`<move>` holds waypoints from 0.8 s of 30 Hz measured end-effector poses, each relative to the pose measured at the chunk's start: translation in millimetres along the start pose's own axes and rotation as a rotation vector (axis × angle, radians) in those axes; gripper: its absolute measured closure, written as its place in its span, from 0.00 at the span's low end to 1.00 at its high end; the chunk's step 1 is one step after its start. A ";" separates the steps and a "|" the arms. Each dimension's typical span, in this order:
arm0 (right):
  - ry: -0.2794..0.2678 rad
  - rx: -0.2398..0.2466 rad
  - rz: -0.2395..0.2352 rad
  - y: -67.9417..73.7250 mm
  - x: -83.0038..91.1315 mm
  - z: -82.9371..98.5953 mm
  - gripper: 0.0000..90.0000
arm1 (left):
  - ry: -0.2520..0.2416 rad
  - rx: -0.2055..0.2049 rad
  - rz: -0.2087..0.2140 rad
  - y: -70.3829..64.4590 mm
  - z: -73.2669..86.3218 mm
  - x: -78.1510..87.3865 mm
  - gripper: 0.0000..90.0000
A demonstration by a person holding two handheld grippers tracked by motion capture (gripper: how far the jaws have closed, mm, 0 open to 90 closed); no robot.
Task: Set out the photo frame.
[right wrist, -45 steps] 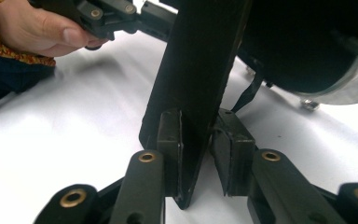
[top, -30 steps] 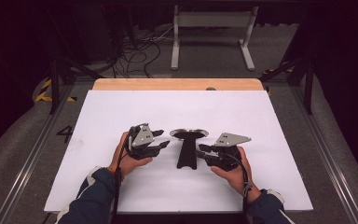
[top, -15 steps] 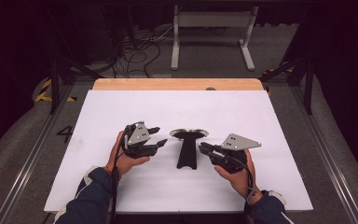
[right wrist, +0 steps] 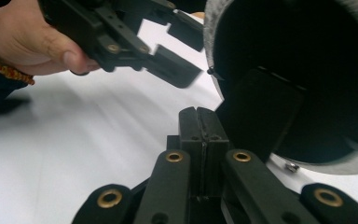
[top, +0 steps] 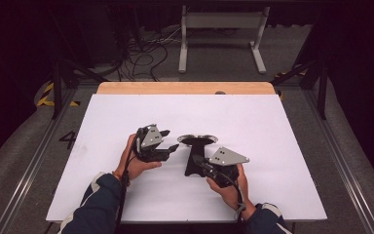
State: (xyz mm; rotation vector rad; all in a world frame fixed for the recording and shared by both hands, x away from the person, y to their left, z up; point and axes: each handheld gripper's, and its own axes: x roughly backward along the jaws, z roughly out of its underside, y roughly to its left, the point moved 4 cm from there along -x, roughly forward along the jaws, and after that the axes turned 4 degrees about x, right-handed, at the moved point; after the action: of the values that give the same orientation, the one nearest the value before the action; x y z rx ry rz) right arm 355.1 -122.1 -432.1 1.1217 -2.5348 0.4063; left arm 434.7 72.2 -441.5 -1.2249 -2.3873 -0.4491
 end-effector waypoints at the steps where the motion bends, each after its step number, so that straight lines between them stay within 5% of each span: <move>1: -0.006 -0.002 0.009 3.0 -3.4 0.9 1.00 | 0.002 0.001 0.003 -0.3 -0.8 -3.2 0.46; 7: 0.035 -0.016 -0.005 12.5 -17.7 8.7 1.00 | 0.017 -0.015 0.020 -2.7 -1.3 -17.9 0.47; 15: 0.085 0.023 0.003 23.0 -32.9 15.8 1.00 | 0.040 0.001 0.023 -1.9 3.0 -33.4 0.50; 24: 0.125 0.065 0.067 26.5 -35.7 18.7 1.00 | 0.041 -0.043 0.057 -8.3 1.9 -32.3 0.73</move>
State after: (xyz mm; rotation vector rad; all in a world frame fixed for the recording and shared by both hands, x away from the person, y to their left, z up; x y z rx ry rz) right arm 354.2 -88.8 -467.0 1.0029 -2.4708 0.5621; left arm 444.4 46.3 -460.1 -1.2868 -2.3136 -0.5047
